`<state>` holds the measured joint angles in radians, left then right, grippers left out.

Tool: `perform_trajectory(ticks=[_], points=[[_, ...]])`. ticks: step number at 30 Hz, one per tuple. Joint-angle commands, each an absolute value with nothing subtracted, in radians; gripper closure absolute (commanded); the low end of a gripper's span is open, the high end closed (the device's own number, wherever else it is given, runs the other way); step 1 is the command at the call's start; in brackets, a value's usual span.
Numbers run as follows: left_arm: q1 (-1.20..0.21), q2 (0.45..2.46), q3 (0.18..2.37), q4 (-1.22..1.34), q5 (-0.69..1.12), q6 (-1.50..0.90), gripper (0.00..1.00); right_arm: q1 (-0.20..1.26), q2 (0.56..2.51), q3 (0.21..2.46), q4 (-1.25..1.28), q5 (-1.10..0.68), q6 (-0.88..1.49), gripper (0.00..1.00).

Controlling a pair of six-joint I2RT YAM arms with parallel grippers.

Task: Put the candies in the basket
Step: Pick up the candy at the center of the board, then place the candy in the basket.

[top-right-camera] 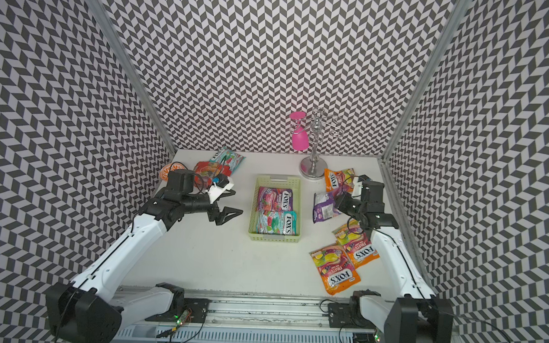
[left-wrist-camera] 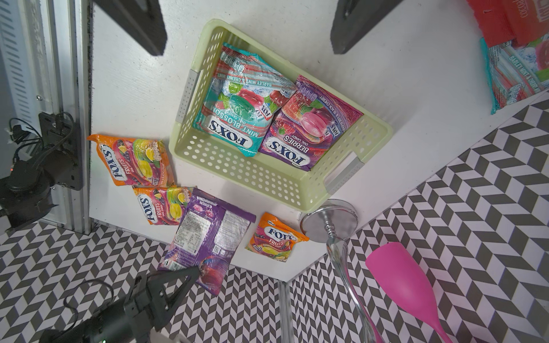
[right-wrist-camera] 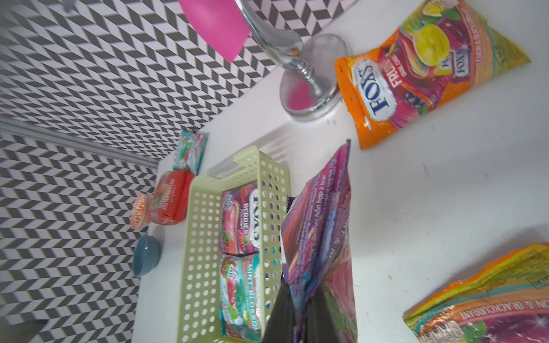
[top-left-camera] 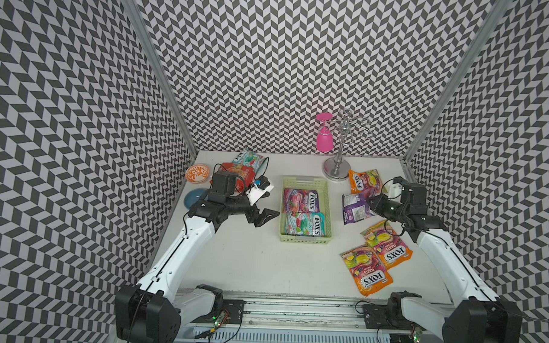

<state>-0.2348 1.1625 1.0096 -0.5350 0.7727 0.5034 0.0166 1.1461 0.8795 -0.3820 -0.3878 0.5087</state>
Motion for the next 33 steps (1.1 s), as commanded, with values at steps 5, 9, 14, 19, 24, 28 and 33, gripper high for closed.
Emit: perform_trajectory(ticks=[5,9,14,19,24,28,33], points=[[-0.219,1.135,1.004,-0.541,0.801,0.508,0.09,0.113,1.14,0.98,-0.259,-0.429,0.649,1.0],[-0.218,1.129,0.991,-0.526,0.801,0.508,0.08,0.207,1.185,1.004,-0.156,-0.414,0.727,1.0],[-0.213,1.121,0.991,-0.526,0.809,0.504,0.08,0.295,1.263,1.021,-0.037,-0.39,0.81,1.0],[-0.21,1.123,0.999,-0.535,0.808,0.5,0.08,0.356,1.343,1.025,0.04,-0.357,0.859,1.0],[-0.209,1.128,0.998,-0.529,0.808,0.501,0.08,0.389,1.417,1.015,0.117,-0.33,0.897,1.0],[-0.207,1.123,0.996,-0.527,0.817,0.499,0.08,0.406,1.48,0.993,0.2,-0.317,0.934,1.0],[-0.202,1.129,1.006,-0.537,0.812,0.499,0.08,0.429,1.572,1.002,0.248,-0.322,0.962,1.0]])
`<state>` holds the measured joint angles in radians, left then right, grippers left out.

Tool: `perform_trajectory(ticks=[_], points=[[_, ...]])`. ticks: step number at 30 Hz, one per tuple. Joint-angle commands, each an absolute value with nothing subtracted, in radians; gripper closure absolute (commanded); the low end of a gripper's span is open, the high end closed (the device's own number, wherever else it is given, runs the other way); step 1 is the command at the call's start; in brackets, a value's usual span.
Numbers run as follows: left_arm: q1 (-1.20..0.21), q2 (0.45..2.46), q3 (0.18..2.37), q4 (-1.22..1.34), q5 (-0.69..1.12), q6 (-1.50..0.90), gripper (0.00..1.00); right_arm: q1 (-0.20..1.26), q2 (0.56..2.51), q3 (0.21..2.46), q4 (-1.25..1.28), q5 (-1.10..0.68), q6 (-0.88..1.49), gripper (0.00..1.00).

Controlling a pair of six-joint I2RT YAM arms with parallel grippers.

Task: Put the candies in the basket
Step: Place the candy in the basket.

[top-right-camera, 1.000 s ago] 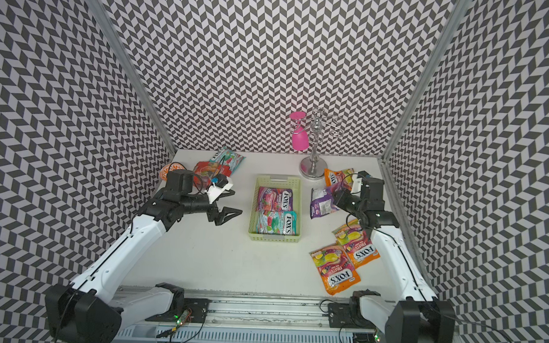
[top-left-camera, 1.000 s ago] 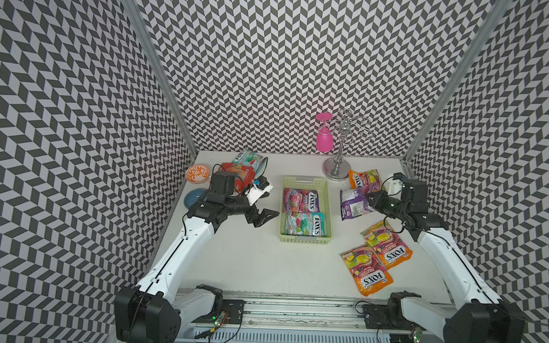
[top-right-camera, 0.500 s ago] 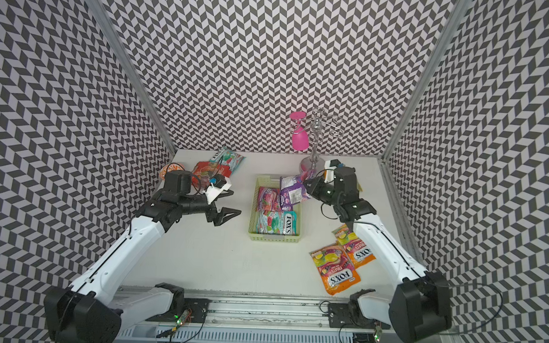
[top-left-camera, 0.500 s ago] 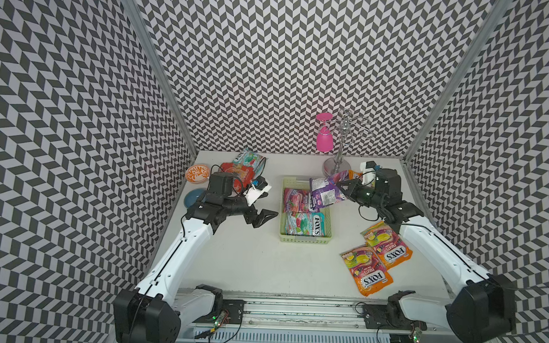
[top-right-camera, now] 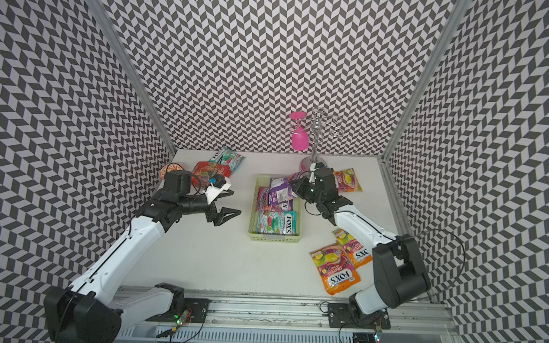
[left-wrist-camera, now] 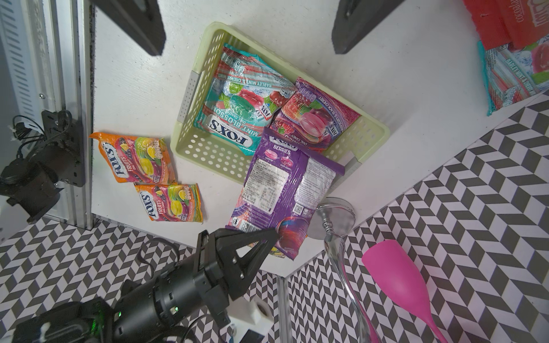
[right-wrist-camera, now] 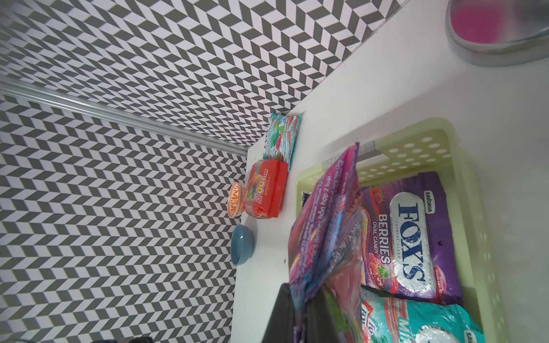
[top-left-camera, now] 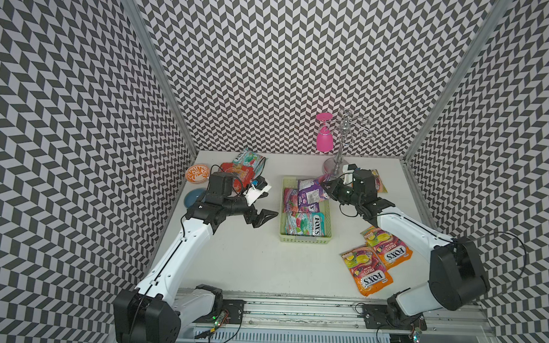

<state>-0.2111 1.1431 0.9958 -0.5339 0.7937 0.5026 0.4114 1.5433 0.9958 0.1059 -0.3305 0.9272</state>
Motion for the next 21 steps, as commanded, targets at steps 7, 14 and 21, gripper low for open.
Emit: perform_trajectory(ticks=[7,14,21], points=[[-0.201,1.135,1.014,-0.54,0.816,0.496,0.08,0.453,1.655,1.012,0.292,-0.307,0.971,1.0],[-0.201,1.143,1.018,-0.54,0.816,0.494,0.08,0.456,1.735,1.024,0.363,-0.315,1.017,1.0],[-0.201,1.149,1.014,-0.538,0.814,0.497,0.08,0.469,1.819,1.063,0.403,-0.348,1.04,1.0]])
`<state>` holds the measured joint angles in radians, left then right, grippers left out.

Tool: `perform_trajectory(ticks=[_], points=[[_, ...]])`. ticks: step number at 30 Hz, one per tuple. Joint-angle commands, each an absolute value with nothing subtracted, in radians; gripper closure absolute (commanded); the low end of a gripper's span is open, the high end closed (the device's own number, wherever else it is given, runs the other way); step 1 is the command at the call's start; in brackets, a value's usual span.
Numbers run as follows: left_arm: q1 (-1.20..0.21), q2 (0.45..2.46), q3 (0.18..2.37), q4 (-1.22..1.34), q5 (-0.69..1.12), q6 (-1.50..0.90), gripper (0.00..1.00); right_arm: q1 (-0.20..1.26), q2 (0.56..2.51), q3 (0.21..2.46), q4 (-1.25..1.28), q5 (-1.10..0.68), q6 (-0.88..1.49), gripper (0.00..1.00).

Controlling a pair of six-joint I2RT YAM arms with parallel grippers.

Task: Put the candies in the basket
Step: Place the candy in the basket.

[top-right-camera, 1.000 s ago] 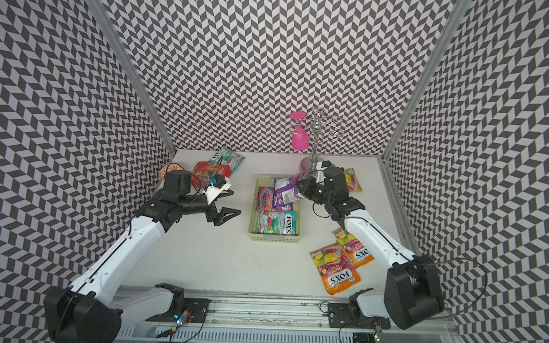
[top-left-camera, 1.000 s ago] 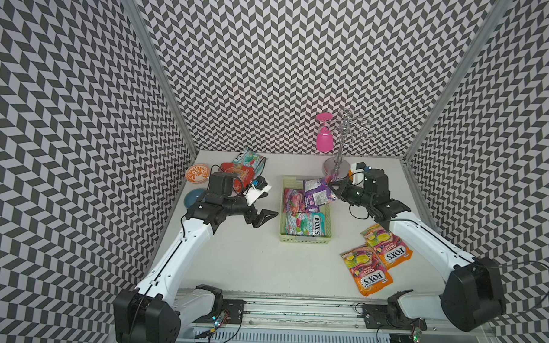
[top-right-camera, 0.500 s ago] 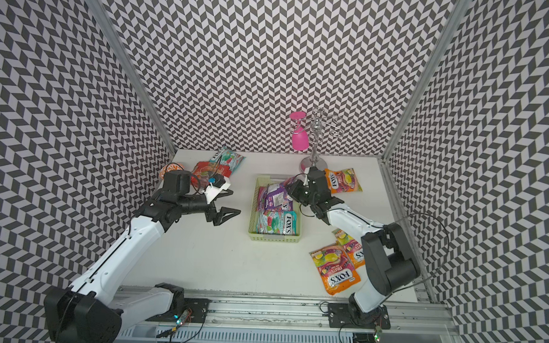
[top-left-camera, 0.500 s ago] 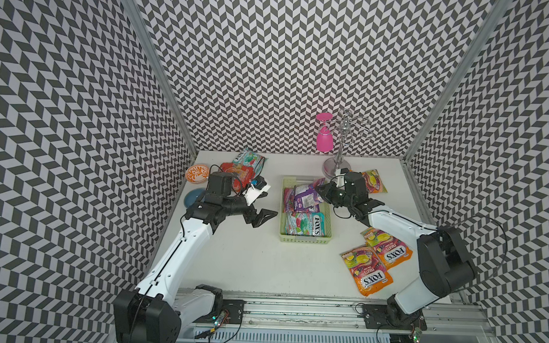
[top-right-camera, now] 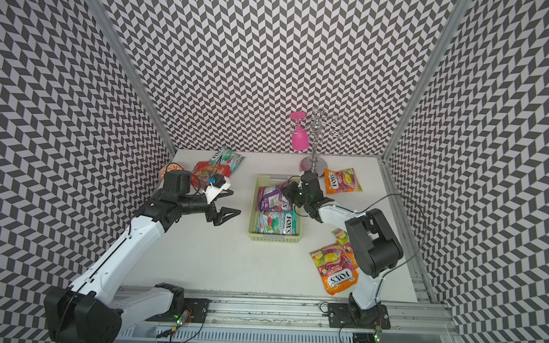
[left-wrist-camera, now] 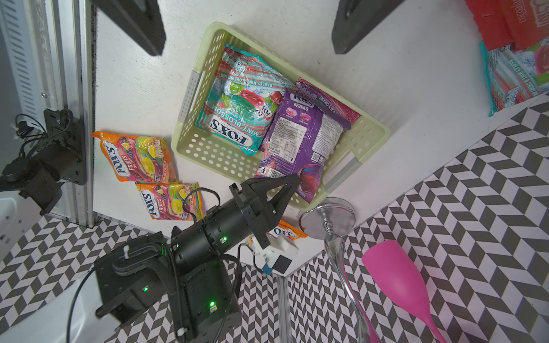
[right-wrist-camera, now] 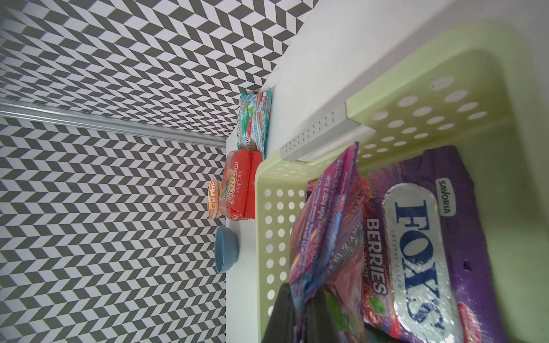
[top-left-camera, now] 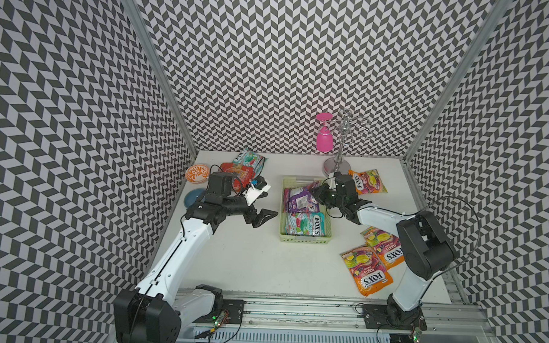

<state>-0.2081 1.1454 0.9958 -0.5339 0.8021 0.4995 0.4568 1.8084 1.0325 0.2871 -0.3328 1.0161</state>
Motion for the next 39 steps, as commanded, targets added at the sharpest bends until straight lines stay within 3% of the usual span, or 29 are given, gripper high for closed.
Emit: perform_trajectory(ticks=[1,12,18,23,33,39], points=[[-0.201,1.149,1.012,-0.535,0.817,0.497,0.08,0.472,1.827,1.066,0.417,-0.351,1.039,1.0],[-0.199,1.15,1.006,-0.527,0.821,0.497,0.08,0.48,1.923,1.091,0.41,-0.345,0.983,0.96],[-0.199,1.145,0.999,-0.523,0.833,0.495,0.08,0.472,1.917,1.093,0.346,-0.328,0.928,0.62],[-0.198,1.148,1.007,-0.528,0.832,0.495,0.08,0.465,1.837,1.122,0.219,-0.281,0.841,0.51],[-0.198,1.143,0.996,-0.517,0.841,0.489,0.08,0.466,1.688,1.194,-0.013,-0.237,0.725,0.47],[-0.197,1.145,0.998,-0.515,0.847,0.488,0.08,0.501,1.776,1.276,-0.008,-0.263,0.706,0.52]])
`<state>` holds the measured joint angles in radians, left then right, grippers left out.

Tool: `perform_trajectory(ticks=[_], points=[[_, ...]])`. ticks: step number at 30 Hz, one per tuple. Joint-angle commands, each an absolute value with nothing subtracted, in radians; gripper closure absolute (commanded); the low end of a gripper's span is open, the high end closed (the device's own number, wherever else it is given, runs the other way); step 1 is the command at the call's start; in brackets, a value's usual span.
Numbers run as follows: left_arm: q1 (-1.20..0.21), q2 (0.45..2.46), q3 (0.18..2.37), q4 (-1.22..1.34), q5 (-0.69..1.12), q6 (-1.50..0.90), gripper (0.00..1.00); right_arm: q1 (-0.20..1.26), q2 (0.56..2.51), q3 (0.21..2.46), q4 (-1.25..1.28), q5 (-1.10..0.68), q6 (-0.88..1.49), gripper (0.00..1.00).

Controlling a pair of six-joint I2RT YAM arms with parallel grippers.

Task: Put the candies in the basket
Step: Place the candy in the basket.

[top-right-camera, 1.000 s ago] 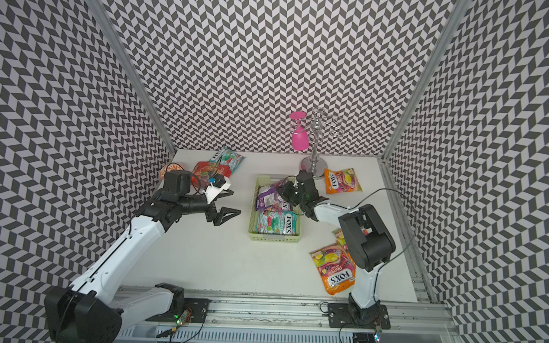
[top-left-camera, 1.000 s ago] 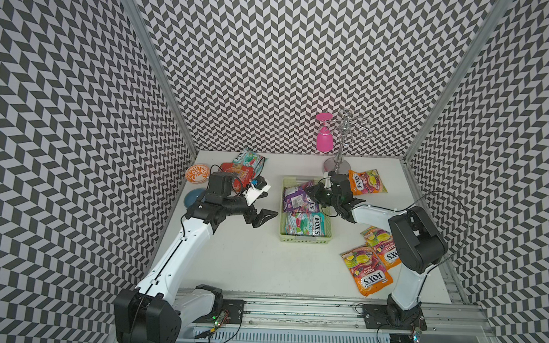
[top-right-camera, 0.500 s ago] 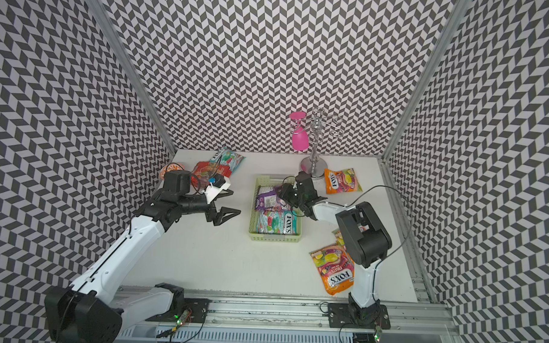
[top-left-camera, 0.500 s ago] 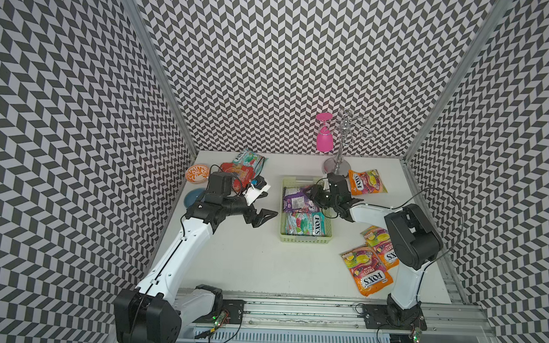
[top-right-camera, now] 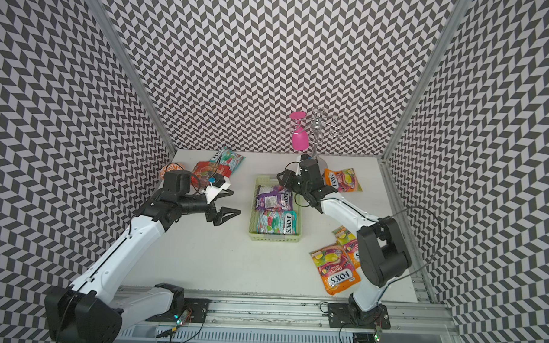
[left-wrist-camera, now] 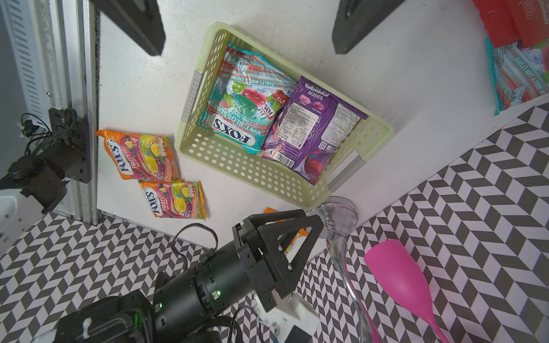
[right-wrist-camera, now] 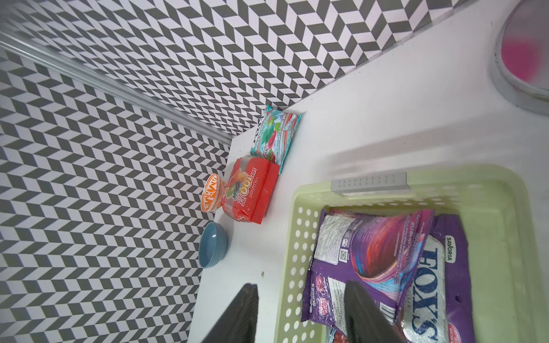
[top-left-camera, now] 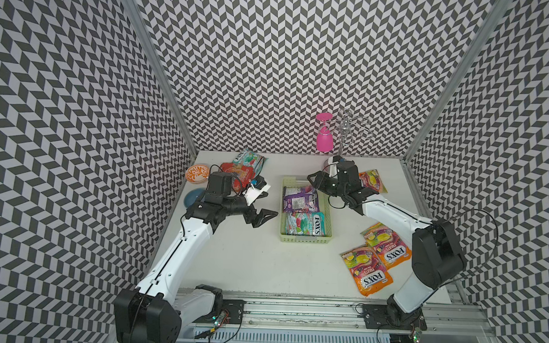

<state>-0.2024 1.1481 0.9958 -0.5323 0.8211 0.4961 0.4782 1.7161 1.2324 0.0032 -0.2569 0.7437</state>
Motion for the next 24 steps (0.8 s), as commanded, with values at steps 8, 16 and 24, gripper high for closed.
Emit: perform_trajectory(ticks=[8,16,24], points=[[-0.195,1.143,0.998,-0.518,0.84,0.488,0.08,0.514,1.989,1.348,-0.036,-0.268,0.679,0.56],[-0.195,1.147,1.006,-0.524,0.836,0.488,0.08,0.512,2.051,1.325,-0.066,-0.228,0.646,0.56],[-0.192,1.147,1.011,-0.529,0.838,0.485,0.08,0.514,1.91,1.359,-0.135,-0.239,0.618,0.55]])
